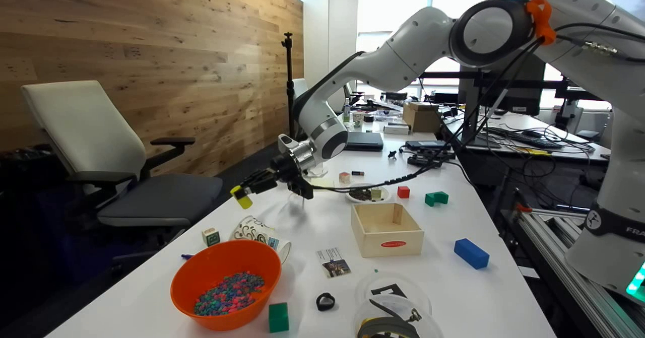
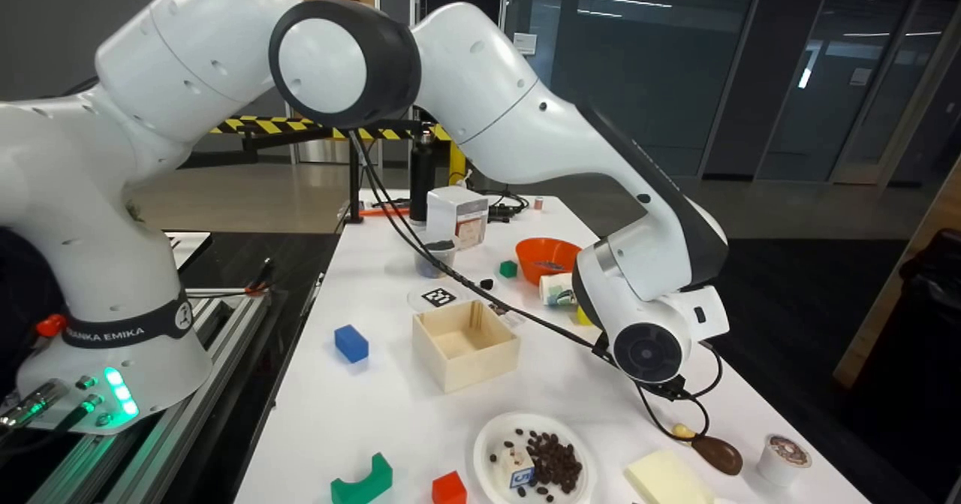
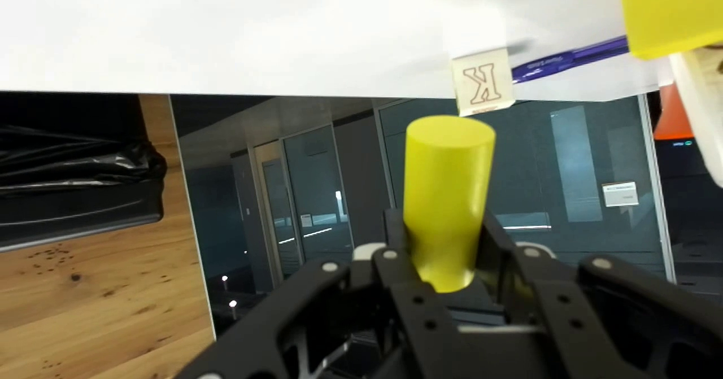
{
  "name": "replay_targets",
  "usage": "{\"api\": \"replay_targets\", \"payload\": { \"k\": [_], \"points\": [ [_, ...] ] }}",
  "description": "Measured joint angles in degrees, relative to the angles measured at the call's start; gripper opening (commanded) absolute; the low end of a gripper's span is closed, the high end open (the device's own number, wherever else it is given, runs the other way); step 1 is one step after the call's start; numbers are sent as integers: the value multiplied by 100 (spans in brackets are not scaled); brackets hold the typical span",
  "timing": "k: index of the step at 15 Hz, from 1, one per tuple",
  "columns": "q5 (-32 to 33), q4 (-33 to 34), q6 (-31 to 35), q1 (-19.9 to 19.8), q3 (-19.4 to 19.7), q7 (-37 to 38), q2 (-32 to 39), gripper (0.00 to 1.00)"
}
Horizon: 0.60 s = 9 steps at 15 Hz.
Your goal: Put the right yellow block upright
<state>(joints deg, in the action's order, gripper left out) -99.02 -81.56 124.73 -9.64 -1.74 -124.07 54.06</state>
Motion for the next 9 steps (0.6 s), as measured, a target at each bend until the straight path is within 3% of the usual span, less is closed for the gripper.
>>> {"api": "replay_targets", "payload": {
  "k": [9],
  "points": [
    [0,302,-5,134,-27,73,235,8]
  ]
}}
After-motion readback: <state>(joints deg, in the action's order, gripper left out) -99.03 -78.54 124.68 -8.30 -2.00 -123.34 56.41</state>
